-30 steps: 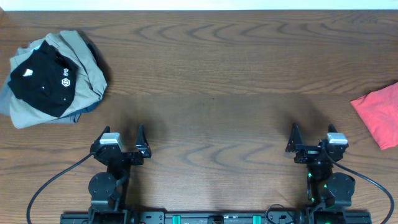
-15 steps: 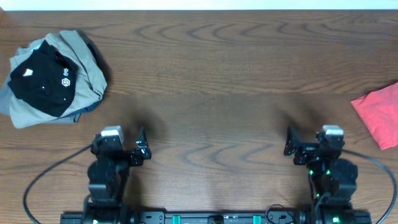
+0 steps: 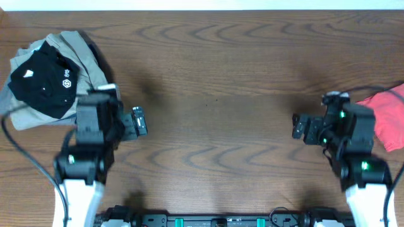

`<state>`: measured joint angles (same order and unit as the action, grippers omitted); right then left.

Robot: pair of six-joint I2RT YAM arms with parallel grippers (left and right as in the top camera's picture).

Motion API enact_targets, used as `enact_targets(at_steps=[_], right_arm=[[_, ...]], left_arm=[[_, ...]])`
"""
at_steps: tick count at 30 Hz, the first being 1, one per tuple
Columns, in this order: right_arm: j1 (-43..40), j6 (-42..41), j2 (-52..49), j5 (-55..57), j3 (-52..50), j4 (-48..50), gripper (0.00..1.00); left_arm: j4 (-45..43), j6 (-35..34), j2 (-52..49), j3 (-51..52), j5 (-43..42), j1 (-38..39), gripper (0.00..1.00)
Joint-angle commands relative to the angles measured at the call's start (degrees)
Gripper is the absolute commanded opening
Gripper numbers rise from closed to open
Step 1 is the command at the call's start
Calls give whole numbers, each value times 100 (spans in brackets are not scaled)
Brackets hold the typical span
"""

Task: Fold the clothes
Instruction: 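Reach the left gripper to the pile and grasp the black polo shirt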

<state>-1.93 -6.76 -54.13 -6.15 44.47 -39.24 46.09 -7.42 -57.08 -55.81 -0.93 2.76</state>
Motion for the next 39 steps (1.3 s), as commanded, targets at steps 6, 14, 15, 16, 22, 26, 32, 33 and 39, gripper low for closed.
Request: enact_targets(at_steps=[6, 14, 15, 16, 22, 26, 32, 33, 39], right_arm=[[-57, 90, -767, -417, 546, -59, 99], [-57, 129, -802, -422, 546, -81, 99], [-57, 129, -802, -424, 546, -85, 99], [-57, 129, -802, -446, 546, -96, 99], [-57, 129, -802, -442, 546, -304, 99], [-57, 127, -802, -442, 546, -332, 99], [-57, 125, -802, -442, 546, -326, 89], [-57, 127, -802, -439, 546, -319, 88], [-57, 127, -804, -435, 546, -118, 88]], left_arm=[[256, 109, -905, -1119, 55, -529, 98], [-758, -201, -2116, -2153, -9, -2188, 98], [-957, -267, -2284, -2190, -7, -2315, 98], [-1191, -376, -2474, -2216, -9, -2444, 98], [-2107, -684, -3497, -2221, -11, -2778, 98], [-2520, -688, -4079, -2221, -13, -2776, 86], [-2702, -798, -4478, -2221, -28, -2771, 14], [-2710, -793, -4461, -2223, -160, -2771, 6], [-2782, -791, -3821, -2387, -1694, -2669, 6]])
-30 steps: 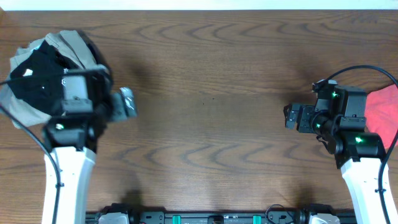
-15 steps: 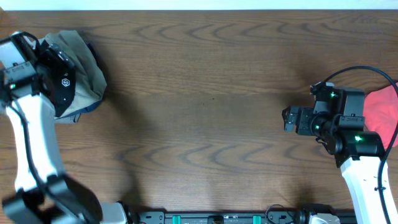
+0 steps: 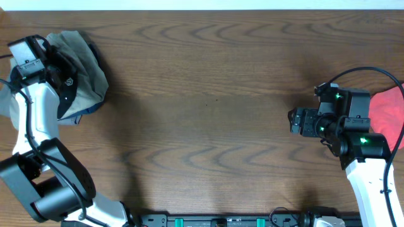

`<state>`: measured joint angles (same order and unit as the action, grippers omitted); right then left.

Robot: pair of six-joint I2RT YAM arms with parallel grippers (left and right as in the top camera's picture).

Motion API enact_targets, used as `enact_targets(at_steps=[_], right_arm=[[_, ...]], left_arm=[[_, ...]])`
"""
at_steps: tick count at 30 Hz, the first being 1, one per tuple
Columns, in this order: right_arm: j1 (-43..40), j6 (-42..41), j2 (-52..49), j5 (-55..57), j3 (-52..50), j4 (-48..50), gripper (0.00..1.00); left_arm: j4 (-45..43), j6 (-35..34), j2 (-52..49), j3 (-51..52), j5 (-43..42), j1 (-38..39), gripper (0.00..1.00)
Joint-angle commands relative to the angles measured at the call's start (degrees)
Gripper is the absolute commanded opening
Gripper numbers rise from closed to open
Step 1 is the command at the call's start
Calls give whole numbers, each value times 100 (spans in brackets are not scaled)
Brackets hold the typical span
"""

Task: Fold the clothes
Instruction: 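Reach the left gripper to the pile and grasp the black polo shirt, then lift the black shirt with the left gripper and pull it to center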

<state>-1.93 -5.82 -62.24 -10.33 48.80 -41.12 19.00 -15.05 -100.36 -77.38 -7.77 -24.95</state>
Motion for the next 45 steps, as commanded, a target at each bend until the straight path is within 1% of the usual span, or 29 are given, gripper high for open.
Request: enact_targets(at_steps=[1, 3, 6, 10, 13, 15, 19, 24, 27, 29, 31, 36, 38, 40, 43, 45], right_arm=[[-57, 33, 7, -17, 114, 122, 88], [-57, 33, 7, -20, 114, 219, 89], [-57, 33, 7, -17, 114, 302, 89], [-57, -57, 7, 216, 114, 243, 89], [-57, -280, 7, 726, 114, 107, 90], [-57, -337, 7, 931, 114, 83, 90], [-57, -334, 7, 946, 114, 136, 92], [-57, -332, 2, 946, 114, 149, 95], [-57, -332, 2, 894, 114, 125, 96], [-57, -326, -2, 772, 114, 120, 99], [-57, -136, -2, 437, 114, 133, 99], [31, 654, -15, -1019, 114, 144, 99], [90, 859, -52, -1416, 114, 175, 99], [155, 1051, -127, -1882, 114, 289, 99], [278, 1128, -267, -2730, 114, 713, 99], [382, 1126, -396, -3340, 114, 1139, 99]], left_arm=[[-76, -31, 695, -282, -1349, 188, 6], [-153, -28, 1106, -352, -1952, 446, 6], [-273, -26, 1709, -361, -2371, 994, 6], [-262, 103, 2490, -361, -2371, 1797, 6], [-118, 101, 2944, -358, -2371, 2068, 6], [260, 72, 3136, -358, -2371, 2081, 6], [1469, 35, 3088, -341, -2374, 2081, 6], [2830, 39, 2531, -330, -2374, 2179, 6], [3217, 116, 2068, -330, -2374, 2312, 7], [3307, 457, 1762, -330, -2374, 2406, 7], [3327, 769, 1488, -330, -2365, 2459, 7], [3259, 835, 1150, -332, -2369, 2479, 6], [3167, 1198, 1209, -332, -2865, 2520, 6], [2997, 1523, 1349, -332, -3580, 2583, 6], [2841, 1596, 1591, -332, -4070, 2691, 6], [2828, 1596, 1759, -332, -4225, 2804, 6]])
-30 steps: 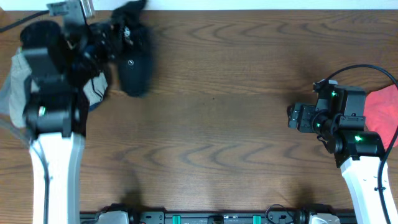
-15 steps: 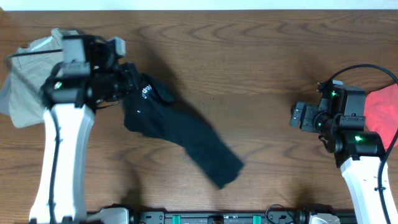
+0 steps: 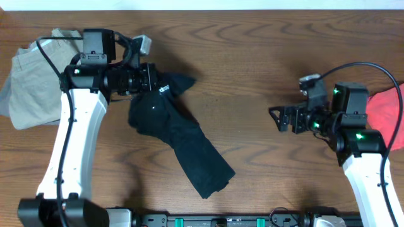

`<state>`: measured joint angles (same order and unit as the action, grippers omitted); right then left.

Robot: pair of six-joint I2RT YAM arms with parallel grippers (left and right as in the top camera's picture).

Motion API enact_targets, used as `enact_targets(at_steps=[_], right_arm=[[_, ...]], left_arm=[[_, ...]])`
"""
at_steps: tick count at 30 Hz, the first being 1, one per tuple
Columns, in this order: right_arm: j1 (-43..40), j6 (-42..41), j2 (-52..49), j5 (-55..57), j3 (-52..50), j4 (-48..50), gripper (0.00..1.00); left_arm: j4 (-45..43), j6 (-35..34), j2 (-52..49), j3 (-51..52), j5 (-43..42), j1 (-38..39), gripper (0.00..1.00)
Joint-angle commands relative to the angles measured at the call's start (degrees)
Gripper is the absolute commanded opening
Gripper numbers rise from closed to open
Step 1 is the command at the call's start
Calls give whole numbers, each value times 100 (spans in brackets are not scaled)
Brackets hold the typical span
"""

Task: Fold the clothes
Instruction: 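Lift the black shirt with the left gripper and pull it to center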

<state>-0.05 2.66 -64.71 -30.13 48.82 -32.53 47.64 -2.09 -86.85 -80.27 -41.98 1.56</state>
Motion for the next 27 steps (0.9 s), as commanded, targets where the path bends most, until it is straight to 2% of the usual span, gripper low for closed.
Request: enact_targets(at_steps=[1, 6, 17, 21, 27], right_arm=[[251, 278, -212, -1613, 111, 472, 99], [691, 247, -566, -2411, 111, 1178, 98], [1528, -476, -796, -2435, 111, 2476, 79], [1720, -485, -796, -2288, 111, 2544, 71], [1731, -621, -796, -1543, 111, 2304, 69]], left_arm=[[-37, 302, 483, -44, -796, 216, 6], [-107, 319, 793, -44, -798, 525, 6], [-339, 291, 940, -44, -796, 1043, 6], [-363, 291, 938, -44, -529, 1106, 6], [-369, 289, 938, -44, 310, 1106, 7]])
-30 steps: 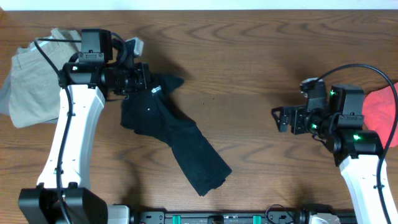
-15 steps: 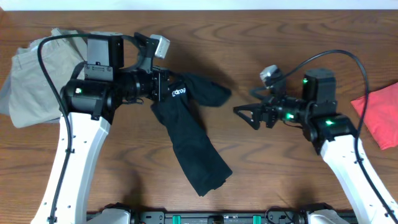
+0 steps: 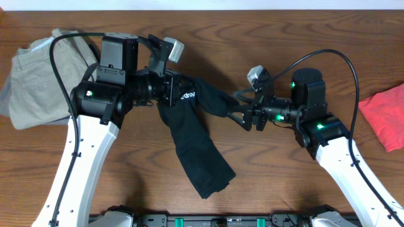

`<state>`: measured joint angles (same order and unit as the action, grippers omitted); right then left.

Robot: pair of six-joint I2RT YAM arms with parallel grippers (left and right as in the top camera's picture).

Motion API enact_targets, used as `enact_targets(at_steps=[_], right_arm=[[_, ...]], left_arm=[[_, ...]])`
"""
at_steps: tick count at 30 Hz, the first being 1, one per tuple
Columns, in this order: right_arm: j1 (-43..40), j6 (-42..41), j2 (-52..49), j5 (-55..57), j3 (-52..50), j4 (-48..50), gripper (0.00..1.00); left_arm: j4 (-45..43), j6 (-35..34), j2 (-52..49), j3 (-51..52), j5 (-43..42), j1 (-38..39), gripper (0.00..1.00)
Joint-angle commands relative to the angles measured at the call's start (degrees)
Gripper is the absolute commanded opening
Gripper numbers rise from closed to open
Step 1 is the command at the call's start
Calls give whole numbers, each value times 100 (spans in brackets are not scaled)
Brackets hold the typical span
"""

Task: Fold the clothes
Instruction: 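Lift the black shirt with the left gripper and pull it to center, then grasp the hanging shirt sleeve with the right gripper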

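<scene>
A black garment [image 3: 192, 135] with small white print hangs from my left gripper [image 3: 177, 93], which is shut on its upper end just left of the table's middle. The cloth trails down toward the front edge, where its lower end [image 3: 211, 180] lies bunched on the wood. A fold of it reaches right to about [image 3: 218, 101]. My right gripper [image 3: 233, 108] has come in from the right and stands open, its fingers spread at that right edge of the cloth.
A khaki garment [image 3: 35, 82] lies rumpled at the far left. A red garment [image 3: 385, 116] sits at the right edge. Cables run from both arms above the table. The table top [image 3: 284, 44] is dark wood.
My left gripper has moved right toward the middle with the black garment. My right gripper has moved left from right of centre to the garment's right edge.
The black garment first lay on the khaki pile at far left, with both arms near the front. Then my left gripper was on the pile. Later it held the black garment off the pile, trailing frontward. Now the garment is nearer the middle, between both grippers.
</scene>
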<state>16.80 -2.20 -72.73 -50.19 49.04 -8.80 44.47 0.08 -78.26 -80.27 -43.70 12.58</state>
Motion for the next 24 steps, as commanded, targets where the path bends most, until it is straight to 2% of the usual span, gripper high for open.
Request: enact_targets(at_steps=[1, 3, 5, 6, 11, 16, 24], right_arm=[[46, -251, 7, 754, 90, -133, 70], [44, -463, 7, 1130, 90, -221, 68], [50, -463, 7, 1008, 90, -236, 59], [55, -463, 7, 857, 90, -236, 57], [236, -463, 7, 190, 90, -372, 54], [452, -461, 7, 195, 90, -527, 51], [734, -461, 7, 752, 90, -122, 52]], left_arm=[[-50, 28, 79, -44, 678, 4, 6], [-70, -133, 79, -44, 879, 4, 7], [-116, -192, 79, -44, 883, 4, 7], [-138, -238, 79, -44, 883, 4, 6], [-345, -385, 79, -44, 887, 4, 7], [-492, -511, 79, -44, 885, 4, 6], [-470, -531, 79, -44, 881, 227, 6]])
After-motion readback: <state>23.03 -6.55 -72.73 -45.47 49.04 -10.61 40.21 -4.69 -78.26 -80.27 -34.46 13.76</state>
